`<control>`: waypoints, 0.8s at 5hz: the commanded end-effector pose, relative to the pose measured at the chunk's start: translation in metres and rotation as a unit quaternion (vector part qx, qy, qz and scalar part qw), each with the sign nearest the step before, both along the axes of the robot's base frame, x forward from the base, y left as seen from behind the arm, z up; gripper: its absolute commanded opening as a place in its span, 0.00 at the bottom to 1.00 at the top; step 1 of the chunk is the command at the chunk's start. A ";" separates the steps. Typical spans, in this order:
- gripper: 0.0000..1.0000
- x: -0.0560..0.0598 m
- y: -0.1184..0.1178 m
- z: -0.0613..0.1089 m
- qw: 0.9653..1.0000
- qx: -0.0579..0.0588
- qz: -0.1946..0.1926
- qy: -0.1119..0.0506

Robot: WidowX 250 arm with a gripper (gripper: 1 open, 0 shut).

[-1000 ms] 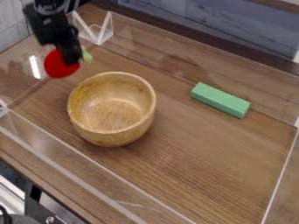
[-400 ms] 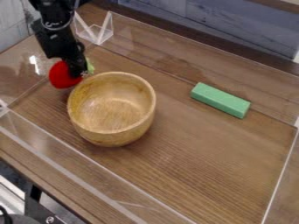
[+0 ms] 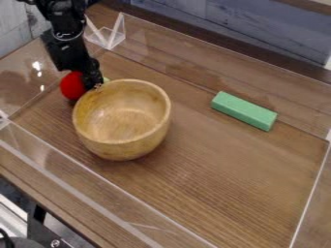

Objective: Move the red object to the left

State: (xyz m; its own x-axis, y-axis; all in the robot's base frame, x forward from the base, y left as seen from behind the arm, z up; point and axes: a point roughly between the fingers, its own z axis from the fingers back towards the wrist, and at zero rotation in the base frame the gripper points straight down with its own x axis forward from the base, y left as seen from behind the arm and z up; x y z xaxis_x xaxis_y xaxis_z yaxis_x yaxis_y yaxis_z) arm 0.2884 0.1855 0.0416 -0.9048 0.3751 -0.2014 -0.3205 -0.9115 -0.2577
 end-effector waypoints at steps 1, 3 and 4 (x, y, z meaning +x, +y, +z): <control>1.00 0.017 0.007 0.007 1.000 0.002 0.010 -0.014; 0.00 0.036 0.004 0.040 0.999 -0.029 0.020 -0.009; 0.00 0.034 0.008 0.028 0.999 -0.034 0.029 -0.006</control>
State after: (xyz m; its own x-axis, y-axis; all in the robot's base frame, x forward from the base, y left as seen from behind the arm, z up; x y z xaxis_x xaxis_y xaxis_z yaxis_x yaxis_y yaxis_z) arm 0.3170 0.1892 0.0557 -0.9295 0.3044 -0.2082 -0.2726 -0.9474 -0.1678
